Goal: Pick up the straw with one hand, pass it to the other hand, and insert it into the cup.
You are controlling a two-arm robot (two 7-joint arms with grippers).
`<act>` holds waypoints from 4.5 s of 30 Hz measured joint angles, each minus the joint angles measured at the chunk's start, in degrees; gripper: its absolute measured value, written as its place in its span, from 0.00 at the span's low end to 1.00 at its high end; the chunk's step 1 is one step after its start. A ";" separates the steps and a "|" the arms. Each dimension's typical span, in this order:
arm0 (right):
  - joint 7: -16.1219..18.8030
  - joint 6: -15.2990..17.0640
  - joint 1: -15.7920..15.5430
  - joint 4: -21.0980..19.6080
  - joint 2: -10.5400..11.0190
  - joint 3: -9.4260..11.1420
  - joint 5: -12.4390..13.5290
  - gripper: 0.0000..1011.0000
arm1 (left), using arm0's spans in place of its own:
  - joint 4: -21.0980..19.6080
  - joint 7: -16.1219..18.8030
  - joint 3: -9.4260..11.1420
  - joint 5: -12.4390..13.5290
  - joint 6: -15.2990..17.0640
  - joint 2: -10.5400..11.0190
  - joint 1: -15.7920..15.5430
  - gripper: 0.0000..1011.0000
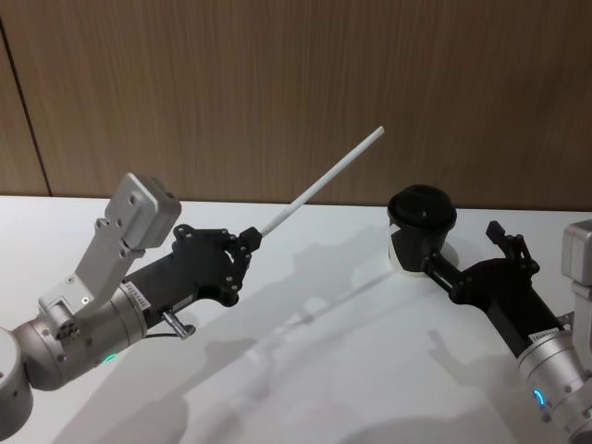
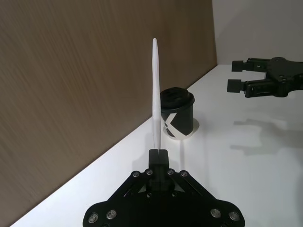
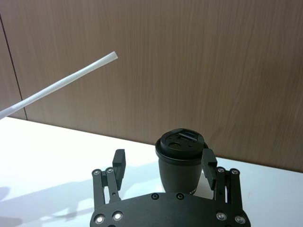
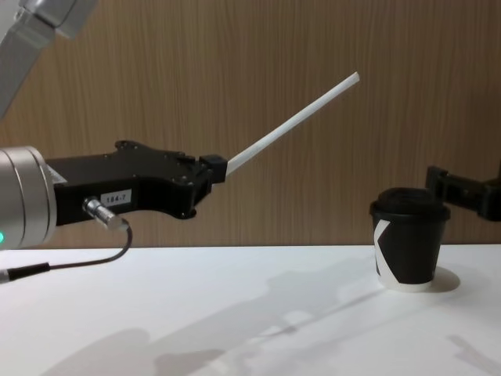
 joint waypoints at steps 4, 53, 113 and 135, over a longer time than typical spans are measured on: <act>0.00 0.00 0.00 0.00 0.00 0.00 0.00 0.99 | 0.06 -0.37 0.19 -0.35 -0.22 0.12 -0.36 0.00; 5.41 4.97 0.53 -2.82 1.24 1.20 5.15 0.99 | 0.25 -1.80 1.13 -2.22 -0.42 0.61 -1.98 0.00; 1.66 40.34 6.75 -11.88 -5.91 6.49 36.67 0.99 | 0.25 -1.80 1.12 -2.22 -0.41 0.60 -2.00 0.00; 3.77 38.55 10.59 -8.69 -5.42 4.57 37.08 0.99 | 0.24 -1.80 1.12 -2.22 -0.42 0.60 -2.00 0.00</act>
